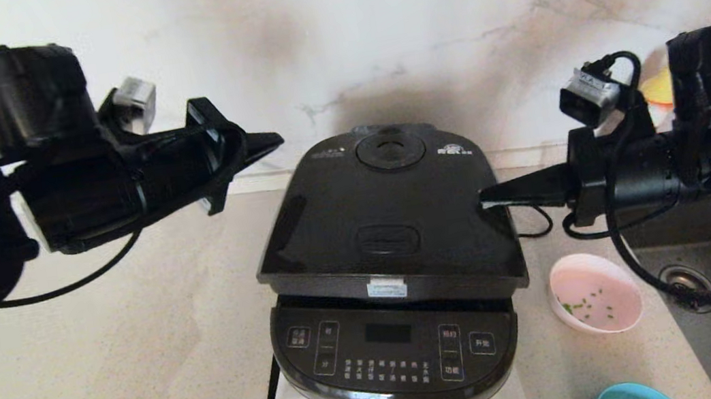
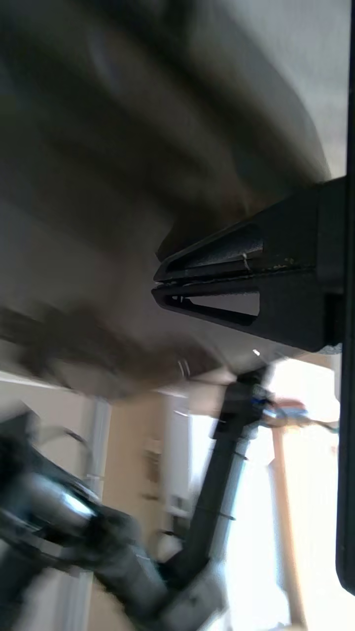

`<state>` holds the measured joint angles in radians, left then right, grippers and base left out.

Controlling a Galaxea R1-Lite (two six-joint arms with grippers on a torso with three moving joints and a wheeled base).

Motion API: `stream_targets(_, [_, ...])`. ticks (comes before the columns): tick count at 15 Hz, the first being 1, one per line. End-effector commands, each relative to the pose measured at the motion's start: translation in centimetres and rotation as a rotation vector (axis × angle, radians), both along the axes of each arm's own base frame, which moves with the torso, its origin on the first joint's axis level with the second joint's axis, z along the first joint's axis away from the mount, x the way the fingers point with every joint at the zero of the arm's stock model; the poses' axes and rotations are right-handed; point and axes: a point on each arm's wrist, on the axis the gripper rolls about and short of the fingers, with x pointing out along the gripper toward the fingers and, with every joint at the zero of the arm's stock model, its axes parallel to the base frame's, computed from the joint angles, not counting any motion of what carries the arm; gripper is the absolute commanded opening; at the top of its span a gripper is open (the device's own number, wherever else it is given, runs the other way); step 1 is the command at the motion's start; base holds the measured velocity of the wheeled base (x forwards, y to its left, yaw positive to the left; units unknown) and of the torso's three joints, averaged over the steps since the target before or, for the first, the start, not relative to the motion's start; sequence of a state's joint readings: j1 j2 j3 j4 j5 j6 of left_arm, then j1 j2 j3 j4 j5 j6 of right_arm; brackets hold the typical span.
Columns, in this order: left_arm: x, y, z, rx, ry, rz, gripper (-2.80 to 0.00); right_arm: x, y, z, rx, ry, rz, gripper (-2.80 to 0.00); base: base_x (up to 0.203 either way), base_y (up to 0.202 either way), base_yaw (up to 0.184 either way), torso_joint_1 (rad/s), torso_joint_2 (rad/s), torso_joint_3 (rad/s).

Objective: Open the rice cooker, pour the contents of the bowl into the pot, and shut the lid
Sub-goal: Close the rice cooker

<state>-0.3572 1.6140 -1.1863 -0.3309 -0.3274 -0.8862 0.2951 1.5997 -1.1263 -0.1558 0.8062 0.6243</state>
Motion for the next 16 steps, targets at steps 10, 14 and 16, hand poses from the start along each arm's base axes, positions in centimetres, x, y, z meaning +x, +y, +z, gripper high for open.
stream_targets(10, [-1.8, -4.5, -5.9, 0.102, 0.132, -0.157, -2.80, -0.3, -0.6, -0.2, -0.007, 0.014, -0.011, -2.80, 0.000, 0.000, 0.000, 0.000, 0.00, 0.000])
stream_targets(14, [-1.6, -4.2, -8.7, 0.117, 0.208, -0.139, -2.80, -0.1, -0.2, -1.2, -0.016, 0.045, 0.005, -2.80, 0.000, 0.000, 0.000, 0.000, 0.00, 0.000])
stream_targets(16, [-1.4, -3.7, -9.8, 0.122, 0.248, -0.120, -2.80, -0.1, 0.4, -1.7, -0.022, 0.059, 0.023, -2.80, 0.000, 0.000, 0.000, 0.000, 0.00, 0.000])
